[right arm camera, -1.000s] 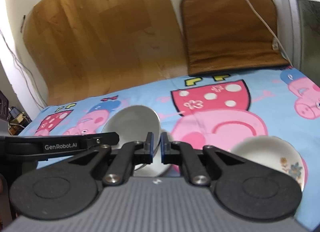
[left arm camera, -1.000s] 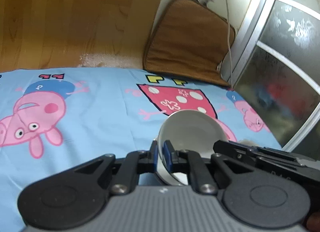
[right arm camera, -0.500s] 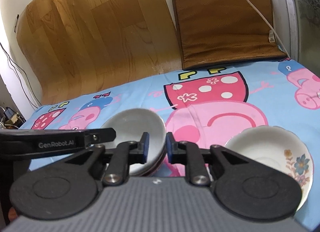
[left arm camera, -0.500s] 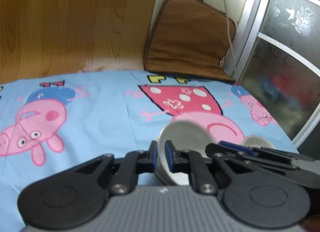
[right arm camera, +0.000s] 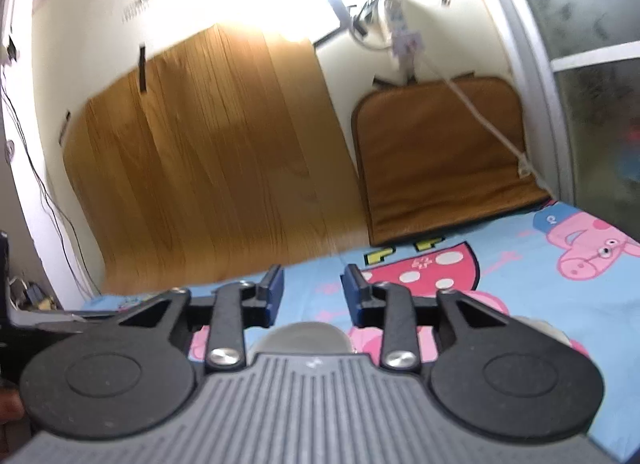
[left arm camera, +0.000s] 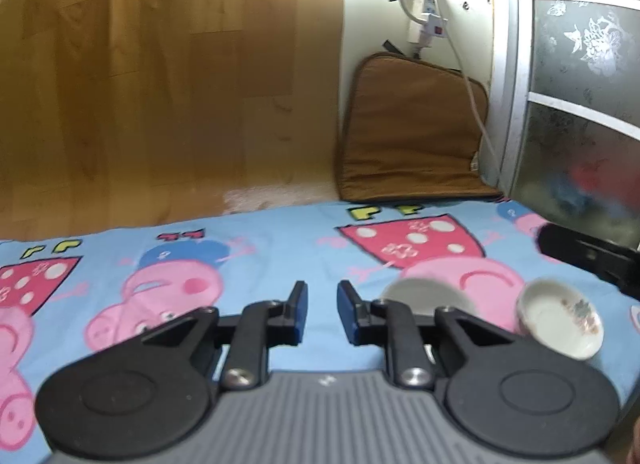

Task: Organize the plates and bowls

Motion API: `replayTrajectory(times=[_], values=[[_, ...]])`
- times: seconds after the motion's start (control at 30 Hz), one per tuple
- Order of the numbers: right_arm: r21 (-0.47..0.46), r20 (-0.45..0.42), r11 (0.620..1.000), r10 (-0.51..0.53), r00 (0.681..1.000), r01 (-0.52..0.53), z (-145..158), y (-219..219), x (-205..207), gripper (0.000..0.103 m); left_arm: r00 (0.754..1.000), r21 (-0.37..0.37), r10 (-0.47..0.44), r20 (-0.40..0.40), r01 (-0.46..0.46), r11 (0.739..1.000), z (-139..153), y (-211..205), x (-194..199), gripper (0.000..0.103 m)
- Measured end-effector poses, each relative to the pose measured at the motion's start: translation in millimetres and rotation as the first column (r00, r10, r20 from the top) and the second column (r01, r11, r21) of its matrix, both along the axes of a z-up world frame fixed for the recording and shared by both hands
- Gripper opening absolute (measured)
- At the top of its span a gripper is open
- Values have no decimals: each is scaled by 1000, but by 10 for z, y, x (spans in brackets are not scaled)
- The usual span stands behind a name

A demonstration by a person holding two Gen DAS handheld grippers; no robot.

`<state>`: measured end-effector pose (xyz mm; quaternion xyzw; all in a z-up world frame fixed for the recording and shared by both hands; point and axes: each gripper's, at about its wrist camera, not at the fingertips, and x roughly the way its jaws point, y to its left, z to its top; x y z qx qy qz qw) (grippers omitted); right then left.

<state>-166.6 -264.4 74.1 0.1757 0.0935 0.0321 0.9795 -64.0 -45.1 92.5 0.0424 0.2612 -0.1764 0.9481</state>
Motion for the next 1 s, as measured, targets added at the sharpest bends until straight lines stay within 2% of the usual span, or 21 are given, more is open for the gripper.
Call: replayTrajectory(times=[0.07,0.2,0.37,0.4,0.47,0.57,0.63,0.73,0.83,1.0], values=[[-13,11,999,-30,999,30,-109,83,-138,46,1000,5,14,-1,-14,1000,-45,73,-64,22],[-35,-44,999,-20,999,18,-404,300,-294,50,1000,24,19,-8,-18,1000,-153,155,-178,31],[-57,-144,997,38,989,-47,-575,473,-269,55,1000,59,26,-4,-25,998,-281,144,-282,53],[-60,-138,997,37,990,-45,-562,484,-279,58,999,69,32,0,-32,997,-293,138,-295,55],[-72,-106,997,23,994,-30,-526,497,-301,79,999,79,43,11,-44,996,-306,143,-323,63],[-72,-64,997,11,998,-15,-506,511,-359,93,998,72,58,18,-59,996,-302,172,-341,72],[-67,-53,998,15,998,-19,-515,521,-369,97,998,71,59,20,-61,996,-298,181,-339,78],[-66,-46,998,10,999,-13,-535,522,-367,103,998,83,61,4,-61,995,-306,172,-324,79],[-63,-36,998,10,999,-12,-543,525,-364,103,997,102,71,-15,-69,992,-338,161,-301,80],[-63,-31,997,33,999,-35,-557,557,-387,103,996,111,85,-13,-83,990,-354,172,-300,87]])
